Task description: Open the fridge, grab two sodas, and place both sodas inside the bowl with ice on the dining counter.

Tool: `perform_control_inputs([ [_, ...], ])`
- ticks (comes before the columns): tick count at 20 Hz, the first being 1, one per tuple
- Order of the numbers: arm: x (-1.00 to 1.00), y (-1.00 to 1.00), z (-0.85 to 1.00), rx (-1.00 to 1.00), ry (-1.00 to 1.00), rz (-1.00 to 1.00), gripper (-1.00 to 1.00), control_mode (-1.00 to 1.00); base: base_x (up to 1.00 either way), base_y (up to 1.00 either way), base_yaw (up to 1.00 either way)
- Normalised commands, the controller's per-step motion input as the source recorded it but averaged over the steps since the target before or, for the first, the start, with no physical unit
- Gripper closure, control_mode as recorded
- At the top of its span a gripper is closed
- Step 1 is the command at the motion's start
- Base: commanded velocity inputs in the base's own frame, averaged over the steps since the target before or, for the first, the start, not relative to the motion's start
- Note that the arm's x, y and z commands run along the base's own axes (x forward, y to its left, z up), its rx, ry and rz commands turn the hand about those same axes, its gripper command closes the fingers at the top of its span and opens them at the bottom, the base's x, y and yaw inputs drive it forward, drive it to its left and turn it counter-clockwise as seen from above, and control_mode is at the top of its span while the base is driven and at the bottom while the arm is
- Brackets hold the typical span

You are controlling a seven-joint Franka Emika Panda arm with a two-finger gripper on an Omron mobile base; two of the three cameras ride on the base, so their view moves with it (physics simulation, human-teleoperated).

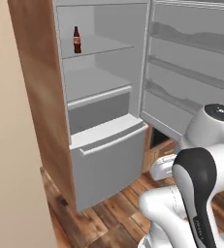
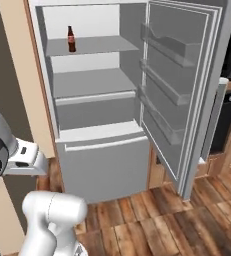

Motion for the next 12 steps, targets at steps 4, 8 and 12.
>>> perform_control_inputs([
  [4,0.0,0.0,0.0,0.0,0.0,0.0,-1.0,1.0,0.9,-0.03,0.29],
  [8,0.0,0.0,0.0,0.0,0.0,0.0,-1.0,1.0,0.89,-0.09,0.27],
  [12,0.0,0.0,0.0,0.0,0.0,0.0,-1.0,1.0,0.8,-0.19,0.24],
])
